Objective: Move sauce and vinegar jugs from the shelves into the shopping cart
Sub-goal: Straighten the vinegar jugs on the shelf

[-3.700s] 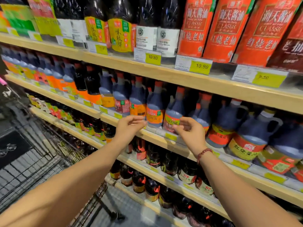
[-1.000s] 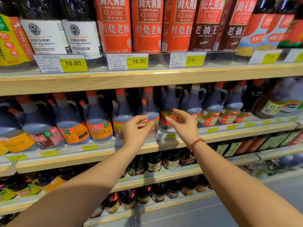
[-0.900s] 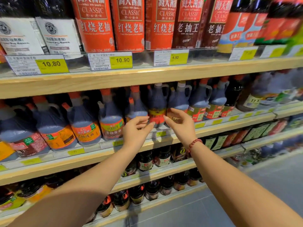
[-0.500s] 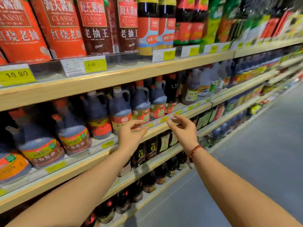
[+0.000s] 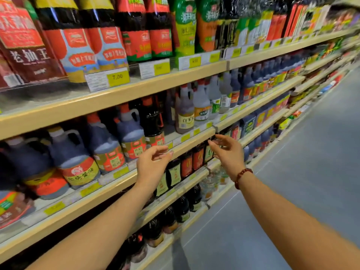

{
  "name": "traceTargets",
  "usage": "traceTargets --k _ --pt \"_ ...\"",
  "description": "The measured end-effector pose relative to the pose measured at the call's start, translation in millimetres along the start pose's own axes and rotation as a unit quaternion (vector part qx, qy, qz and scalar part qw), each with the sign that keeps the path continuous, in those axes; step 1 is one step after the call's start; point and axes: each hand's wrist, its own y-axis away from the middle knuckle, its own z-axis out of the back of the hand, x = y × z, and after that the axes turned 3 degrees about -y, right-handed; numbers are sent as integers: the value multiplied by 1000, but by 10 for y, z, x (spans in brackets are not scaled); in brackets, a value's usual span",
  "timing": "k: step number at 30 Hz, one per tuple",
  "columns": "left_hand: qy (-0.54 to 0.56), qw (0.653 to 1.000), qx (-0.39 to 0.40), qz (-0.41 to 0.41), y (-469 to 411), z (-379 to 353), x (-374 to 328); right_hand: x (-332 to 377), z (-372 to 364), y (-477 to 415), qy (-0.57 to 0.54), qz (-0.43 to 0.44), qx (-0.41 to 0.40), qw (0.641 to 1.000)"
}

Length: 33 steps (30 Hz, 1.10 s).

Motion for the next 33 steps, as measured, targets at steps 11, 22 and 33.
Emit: traceTargets --k 11,22,33 --pt "36 999 11 31 -1111 -628 -47 -135 -134 -1018 70 5 33 997" --pt "37 994 -54 83 -2167 -1224 3 11 -524 -2065 84 31 107 990" --pt "-100 983 -118 101 -2483 -1616 76 -257 -686 -2852 77 71 247 963"
